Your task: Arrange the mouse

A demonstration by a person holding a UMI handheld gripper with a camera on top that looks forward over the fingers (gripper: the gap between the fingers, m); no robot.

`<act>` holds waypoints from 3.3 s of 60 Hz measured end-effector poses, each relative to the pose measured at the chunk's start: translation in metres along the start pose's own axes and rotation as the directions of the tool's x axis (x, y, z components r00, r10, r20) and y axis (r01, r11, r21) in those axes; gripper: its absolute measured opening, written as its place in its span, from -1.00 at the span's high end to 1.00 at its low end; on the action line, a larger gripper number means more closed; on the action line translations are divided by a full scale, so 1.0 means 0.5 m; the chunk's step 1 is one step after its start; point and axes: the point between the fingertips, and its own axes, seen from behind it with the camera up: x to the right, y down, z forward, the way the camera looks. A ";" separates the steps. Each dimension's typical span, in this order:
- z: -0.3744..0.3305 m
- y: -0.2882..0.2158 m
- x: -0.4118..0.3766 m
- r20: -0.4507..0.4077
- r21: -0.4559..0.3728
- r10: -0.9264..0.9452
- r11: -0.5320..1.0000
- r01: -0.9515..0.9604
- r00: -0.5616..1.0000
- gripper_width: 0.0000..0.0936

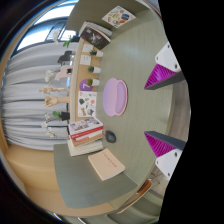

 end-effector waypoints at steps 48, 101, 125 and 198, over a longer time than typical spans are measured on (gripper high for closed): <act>0.624 -0.142 -0.329 0.028 -0.140 -0.009 0.990 0.013 1.000 -0.78; 0.686 -0.291 -0.323 0.005 -0.137 0.025 0.990 -0.025 1.000 0.29; 0.437 -0.702 -0.011 -0.100 0.207 -0.011 0.978 0.031 0.995 0.29; 0.577 -0.319 0.159 -0.086 -0.203 0.017 0.979 -0.035 0.996 -0.85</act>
